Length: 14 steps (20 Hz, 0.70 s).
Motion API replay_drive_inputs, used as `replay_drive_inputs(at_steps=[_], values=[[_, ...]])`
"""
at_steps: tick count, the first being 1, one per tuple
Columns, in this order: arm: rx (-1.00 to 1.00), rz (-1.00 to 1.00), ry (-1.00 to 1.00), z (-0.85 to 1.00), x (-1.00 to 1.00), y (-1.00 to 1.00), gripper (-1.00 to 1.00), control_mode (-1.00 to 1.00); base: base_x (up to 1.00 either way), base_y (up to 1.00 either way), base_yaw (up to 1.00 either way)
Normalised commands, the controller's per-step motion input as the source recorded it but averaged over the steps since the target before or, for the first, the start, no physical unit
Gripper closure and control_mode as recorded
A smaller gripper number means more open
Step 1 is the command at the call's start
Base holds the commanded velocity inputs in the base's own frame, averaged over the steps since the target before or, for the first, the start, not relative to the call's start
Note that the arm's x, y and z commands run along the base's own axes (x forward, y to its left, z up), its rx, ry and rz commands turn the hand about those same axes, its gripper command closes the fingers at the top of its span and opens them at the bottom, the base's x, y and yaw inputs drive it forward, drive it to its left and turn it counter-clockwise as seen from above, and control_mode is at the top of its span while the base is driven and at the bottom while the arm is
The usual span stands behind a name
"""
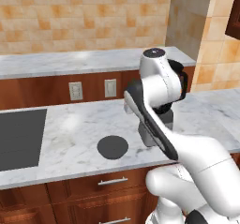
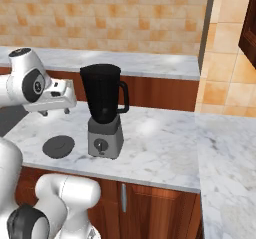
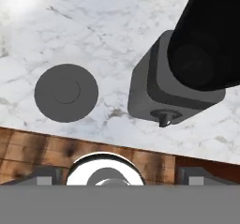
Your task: Close the lid blender by securely placing the lid on top.
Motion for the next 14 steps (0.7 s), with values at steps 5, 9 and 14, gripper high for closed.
replay_drive_inputs(at_steps=[5, 9, 14], values=[[-0.21, 0.0, 0.18, -0.64, -0.11, 0.93, -1.0, -1.0, 0.0, 0.0, 0.0], [-0.12, 0.0, 0.36, -0.72, 0.44, 0.56, -1.0, -1.0, 0.0, 0.0, 0.0], [-0.02, 0.0, 0.22, -0.48, 0.67, 0.14, -1.0, -1.0, 0.0, 0.0, 0.0]])
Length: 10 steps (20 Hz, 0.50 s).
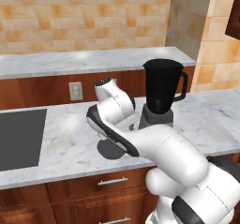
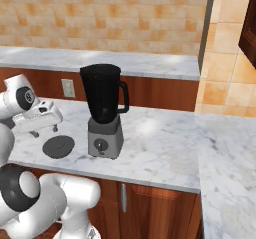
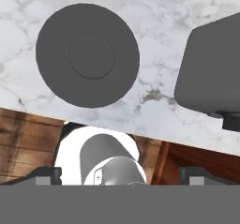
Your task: Close the lid blender by securely placing the lid on top.
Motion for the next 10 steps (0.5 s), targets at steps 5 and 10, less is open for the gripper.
replay_drive_inputs(at_steps=[5, 10], values=[[0.0, 0.0, 0.15, -0.27, 0.5, 0.01, -1.0, -1.0, 0.0, 0.0, 0.0], [0.0, 0.0, 0.09, -0.47, 0.23, 0.02, -1.0, -1.0, 0.0, 0.0, 0.0]])
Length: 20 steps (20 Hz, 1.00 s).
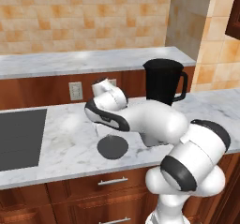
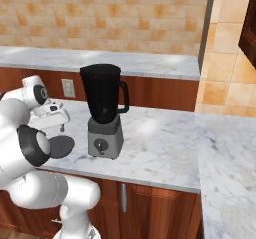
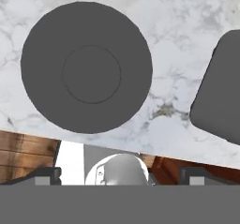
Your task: Close the lid blender by securely placing the lid on top.
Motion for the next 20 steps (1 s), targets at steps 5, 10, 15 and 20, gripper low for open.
replay_drive_inputs(at_steps=[5, 10, 15, 20], values=[[0.0, 0.0, 0.0, -0.5, 0.04, 0.0, -1.0, -1.0, 0.0, 0.0, 0.0], [0.0, 0.0, 0.0, -0.28, 0.05, 0.0, -1.0, -1.0, 0.0, 0.0, 0.0], [0.0, 0.0, 0.0, -0.22, 0.1, 0.0, -1.0, -1.0, 0.0, 0.0, 0.0], [0.0, 0.0, 0.0, -0.19, 0.1, 0.0, -1.0, -1.0, 0.0, 0.0, 0.0]])
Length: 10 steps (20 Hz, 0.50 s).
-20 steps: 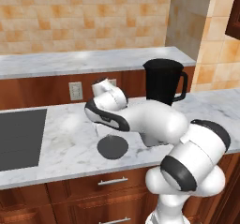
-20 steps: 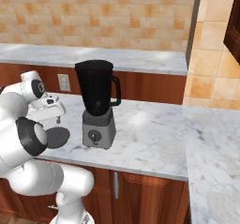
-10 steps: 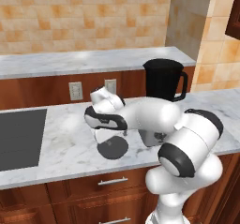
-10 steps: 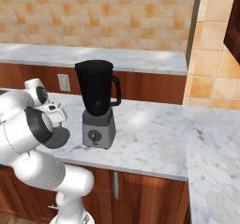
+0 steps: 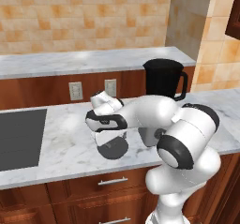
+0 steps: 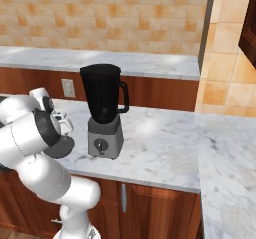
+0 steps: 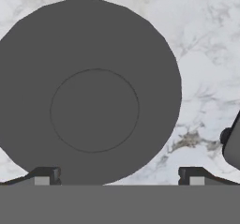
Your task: Close the lid blender by securely placing the lid on top.
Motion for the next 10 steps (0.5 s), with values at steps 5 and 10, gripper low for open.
replay_drive_inputs(at_steps=[5, 10], values=[[0.0, 0.0, 0.0, -0.02, 0.03, 0.0, -1.0, -1.0, 0.0, 0.0, 0.0], [0.0, -0.02, 0.0, 0.0, 0.09, 0.0, -1.0, -1.0, 0.0, 0.0, 0.0]])
